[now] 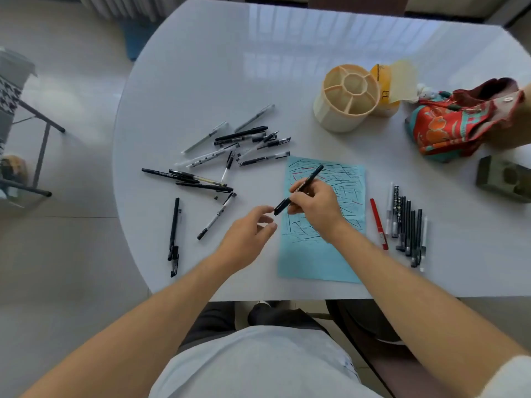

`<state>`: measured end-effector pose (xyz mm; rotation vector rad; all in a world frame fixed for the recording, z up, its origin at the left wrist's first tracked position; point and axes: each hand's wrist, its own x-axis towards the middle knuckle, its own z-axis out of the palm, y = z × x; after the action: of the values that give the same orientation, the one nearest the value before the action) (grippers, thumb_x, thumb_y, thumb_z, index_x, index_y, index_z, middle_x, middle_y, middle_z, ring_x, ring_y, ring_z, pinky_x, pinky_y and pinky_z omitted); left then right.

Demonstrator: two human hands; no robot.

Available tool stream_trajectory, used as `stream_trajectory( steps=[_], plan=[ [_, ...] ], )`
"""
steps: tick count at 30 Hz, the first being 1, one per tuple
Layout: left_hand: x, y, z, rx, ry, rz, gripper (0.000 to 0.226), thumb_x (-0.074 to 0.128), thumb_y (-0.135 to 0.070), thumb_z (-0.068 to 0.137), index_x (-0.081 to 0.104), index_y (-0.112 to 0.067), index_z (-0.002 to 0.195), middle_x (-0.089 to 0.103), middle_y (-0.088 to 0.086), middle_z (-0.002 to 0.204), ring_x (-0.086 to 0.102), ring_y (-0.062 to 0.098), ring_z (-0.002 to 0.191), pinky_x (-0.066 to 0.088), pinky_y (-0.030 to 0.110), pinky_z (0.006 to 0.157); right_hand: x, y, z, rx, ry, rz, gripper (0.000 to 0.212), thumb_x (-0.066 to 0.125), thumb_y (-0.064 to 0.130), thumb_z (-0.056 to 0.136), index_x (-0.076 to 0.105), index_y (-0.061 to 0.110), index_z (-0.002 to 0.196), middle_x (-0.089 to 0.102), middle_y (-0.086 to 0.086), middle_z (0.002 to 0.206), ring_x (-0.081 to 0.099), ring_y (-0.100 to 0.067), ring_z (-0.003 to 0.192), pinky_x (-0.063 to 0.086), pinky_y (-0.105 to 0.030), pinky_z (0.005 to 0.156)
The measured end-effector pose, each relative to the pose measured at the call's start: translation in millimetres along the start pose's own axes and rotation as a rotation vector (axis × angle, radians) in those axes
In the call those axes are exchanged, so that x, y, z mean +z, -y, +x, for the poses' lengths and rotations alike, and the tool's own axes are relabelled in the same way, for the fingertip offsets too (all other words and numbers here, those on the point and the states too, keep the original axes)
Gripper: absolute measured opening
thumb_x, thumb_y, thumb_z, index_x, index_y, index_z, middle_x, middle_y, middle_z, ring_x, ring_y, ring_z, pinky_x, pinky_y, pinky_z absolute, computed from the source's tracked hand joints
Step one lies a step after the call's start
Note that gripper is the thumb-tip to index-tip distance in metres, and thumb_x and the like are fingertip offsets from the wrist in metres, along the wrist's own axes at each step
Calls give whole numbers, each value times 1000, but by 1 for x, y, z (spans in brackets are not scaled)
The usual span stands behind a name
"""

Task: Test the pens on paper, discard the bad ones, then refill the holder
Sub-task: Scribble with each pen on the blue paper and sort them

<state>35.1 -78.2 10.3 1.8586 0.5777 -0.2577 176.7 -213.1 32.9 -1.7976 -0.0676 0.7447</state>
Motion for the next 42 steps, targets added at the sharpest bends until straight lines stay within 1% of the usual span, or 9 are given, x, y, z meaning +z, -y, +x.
stream_trajectory(
  steps=[7, 11, 17, 22, 26, 30, 33, 37, 42],
  plan=[
    [39, -26, -5, 64, 276, 205, 16, 56, -27, 96, 64, -24, 82, 70, -2, 66, 68, 7, 60, 57, 36, 68, -45, -59, -74, 112, -88, 175, 20, 67, 18, 97, 75, 3, 86, 71, -11, 70, 66, -24, 58, 57, -35, 61],
    [57, -34, -4, 178, 221, 474, 18, 52, -36, 96, 60, -29, 81, 67, -7, 64, 62, 9, 61, 53, 36, 64, -50, -74, -87, 130, -193, 242, 23, 70, 27, 92, 76, 10, 79, 71, -9, 68, 63, -22, 53, 55, -31, 55],
    [49, -23, 3, 220, 71, 762, 23, 51, -39, 98, 64, -21, 91, 67, 0, 77, 62, 28, 75, 43, 34, 59, -99, -81, -64, 201, -601, 385, 21, 65, 22, 96, 69, 10, 79, 68, -6, 63, 60, -17, 48, 55, -31, 50],
    [50, -9, -5, 338, 69, 697, 22, 57, -37, 96, 71, -22, 103, 69, -7, 106, 64, 20, 94, 52, 37, 75, -94, -92, -74, 30, -338, 90, 14, 68, 23, 93, 76, 19, 82, 77, -7, 75, 74, -25, 65, 62, -41, 64],
    [57, -2, -11, 378, 172, 735, 21, 57, -35, 95, 69, -18, 99, 64, -10, 110, 63, 18, 100, 52, 38, 78, -75, -103, -84, -75, -241, -148, 14, 64, 38, 87, 75, 42, 80, 76, 8, 77, 73, -12, 62, 60, -30, 64],
    [57, 2, -13, 361, 148, 727, 21, 59, -32, 95, 71, -17, 102, 64, -11, 121, 62, 17, 108, 53, 37, 84, -65, -107, -83, -145, -225, -338, 11, 66, 29, 92, 75, 29, 87, 73, 11, 74, 71, -11, 71, 58, -30, 70],
    [57, 2, -14, 351, 145, 728, 24, 58, -33, 95, 72, -18, 107, 63, -12, 129, 61, 15, 113, 52, 34, 87, -70, -107, -82, -161, -280, -478, 23, 60, 30, 94, 69, 26, 73, 64, 10, 60, 63, -9, 61, 51, -29, 59],
    [58, -1, -15, 339, 141, 694, 23, 58, -33, 95, 71, -16, 105, 66, -10, 122, 63, 18, 107, 52, 36, 85, -87, -106, -86, -95, -395, -363, 22, 58, 23, 96, 69, 23, 76, 66, 4, 62, 65, -13, 57, 53, -31, 53],
    [61, -8, -15, 303, 103, 589, 22, 59, -36, 96, 70, -21, 106, 68, -9, 107, 63, 17, 97, 52, 38, 82, -82, -98, -96, -23, -296, 148, 8, 64, 14, 96, 70, 12, 92, 75, -13, 81, 73, -27, 69, 62, -37, 63]
  ],
)
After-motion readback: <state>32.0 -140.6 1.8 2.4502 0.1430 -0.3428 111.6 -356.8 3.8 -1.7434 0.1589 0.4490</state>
